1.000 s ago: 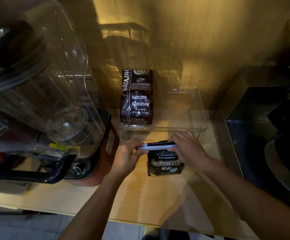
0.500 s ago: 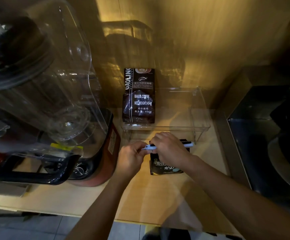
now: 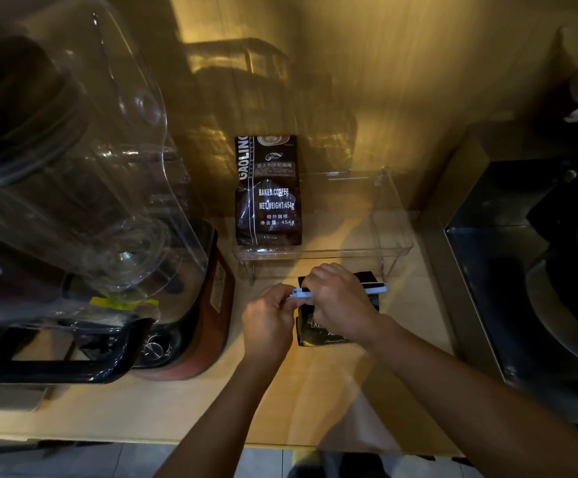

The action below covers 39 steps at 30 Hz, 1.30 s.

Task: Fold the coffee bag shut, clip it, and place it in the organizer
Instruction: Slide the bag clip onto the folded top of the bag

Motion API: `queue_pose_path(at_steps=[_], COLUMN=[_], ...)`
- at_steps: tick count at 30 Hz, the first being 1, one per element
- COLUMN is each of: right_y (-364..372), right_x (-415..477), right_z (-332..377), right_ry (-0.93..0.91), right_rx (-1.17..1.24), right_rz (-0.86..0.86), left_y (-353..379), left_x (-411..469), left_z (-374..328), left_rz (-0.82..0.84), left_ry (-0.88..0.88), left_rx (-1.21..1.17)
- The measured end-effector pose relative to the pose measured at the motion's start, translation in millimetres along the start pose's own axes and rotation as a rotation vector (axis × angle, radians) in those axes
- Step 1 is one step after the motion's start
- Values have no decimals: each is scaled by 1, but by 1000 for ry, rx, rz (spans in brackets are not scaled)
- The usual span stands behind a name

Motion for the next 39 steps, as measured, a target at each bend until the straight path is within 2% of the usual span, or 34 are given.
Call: queue_pose_path(at_steps=[7, 12, 15, 18, 21, 24, 27, 30, 34, 39], right_y=[3, 5, -2, -14, -21, -21, -6, 18, 45, 52], right_x=[-3, -4, -7, -13, -27, -43, -58, -71, -82, -86], right_z=[-6, -15, -25, -41, -58, -67, -70, -68, -62, -57], right_ry=[0, -28, 37, 151, 327, 523, 684, 787, 688, 552], right_rx=[42, 85, 144, 201, 395, 758, 1026, 1137, 1251, 1244], right_rz=[-14, 80, 131, 178, 176, 48, -125, -98, -36, -71], left_y=[2, 2, 4, 9, 11, 16, 27, 40, 56, 70], left_x=[-2, 2, 7, 11, 11, 9, 5, 0, -8, -7], left_z=[-1, 9, 15, 21, 27, 34, 38, 41, 50, 59], left_rz=[26, 106, 178, 286, 429, 559, 609, 670, 762, 696], left_ry=[-35, -44, -16, -141, -327, -496, -540, -549, -519, -478], left_rx=[-26, -40, -47, -171, -448, -684, -670, -625, -488, -369])
Point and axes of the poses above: each hand's wrist, its own x-axis towards the middle knuckle, its own y-axis out of the palm, z = x × y, the point moved 1 cm from there along x, towards the middle knuckle, and after that the axes turned 14 degrees about -y, right-handed, at the moved point
